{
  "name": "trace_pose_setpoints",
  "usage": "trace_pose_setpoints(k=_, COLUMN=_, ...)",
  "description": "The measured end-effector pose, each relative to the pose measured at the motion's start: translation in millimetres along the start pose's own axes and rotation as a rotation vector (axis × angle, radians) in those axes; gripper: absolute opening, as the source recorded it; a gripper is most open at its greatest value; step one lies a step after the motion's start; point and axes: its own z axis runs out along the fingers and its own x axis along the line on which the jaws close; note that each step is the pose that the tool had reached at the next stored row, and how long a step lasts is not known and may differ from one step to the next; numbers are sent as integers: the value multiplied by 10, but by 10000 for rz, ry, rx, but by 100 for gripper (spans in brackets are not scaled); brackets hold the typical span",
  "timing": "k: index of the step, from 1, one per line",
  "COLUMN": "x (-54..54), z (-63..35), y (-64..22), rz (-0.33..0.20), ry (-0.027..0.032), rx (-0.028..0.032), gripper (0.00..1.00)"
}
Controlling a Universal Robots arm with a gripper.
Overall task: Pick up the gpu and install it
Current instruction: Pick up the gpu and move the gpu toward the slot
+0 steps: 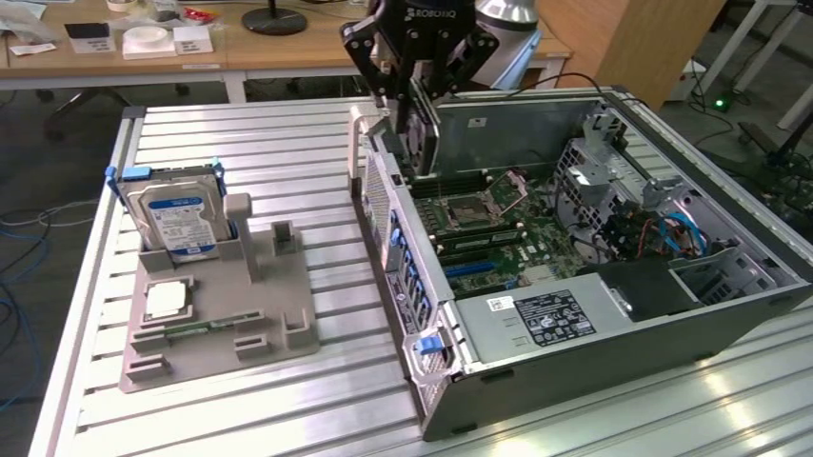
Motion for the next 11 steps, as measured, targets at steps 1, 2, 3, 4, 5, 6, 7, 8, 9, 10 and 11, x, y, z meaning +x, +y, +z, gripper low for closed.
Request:
trace_pose_setpoints(k=1, x=-20, z=0, y=0, rz=-1, ry=1, rx=1, gripper=28)
trace_pose_setpoints(k=2, x=-39, z=1, y=1, rz=-1, ry=1, rx=1, gripper=28)
trace_pose_setpoints(k=3, x=-57, z=1, y=1, rz=-2, ry=0, rx=0, gripper=28)
trace_pose_setpoints(k=4, x=-77, z=2, y=2, rz=-1, ry=0, rx=1, gripper=28)
trace_pose_setpoints(k=5, x=-92, z=2, y=2, rz=-1, ry=1, rx=1, gripper=28)
trace_pose_setpoints(k=6, x=-105, z=4, y=2, rz=0, ry=0, rx=0, gripper=28)
trace_pose_setpoints(k=7, x=-118, z=4, y=3, rz=0, ry=1, rx=0, gripper=28)
trace_pose_setpoints(k=8, x=-131, z=4, y=3, rz=-1, ry=0, rx=0, gripper=28)
trace_pose_setpoints(k=9, x=-144, z=5, y=3, rz=0, ry=0, rx=0, gripper=28)
trace_pose_setpoints(k=10, x=-156, z=6, y=4, rz=0, ry=1, rx=1, gripper=28)
trace_pose_setpoints(k=11, x=-171, z=6, y=4, rz=0, ry=0, rx=1, gripper=28)
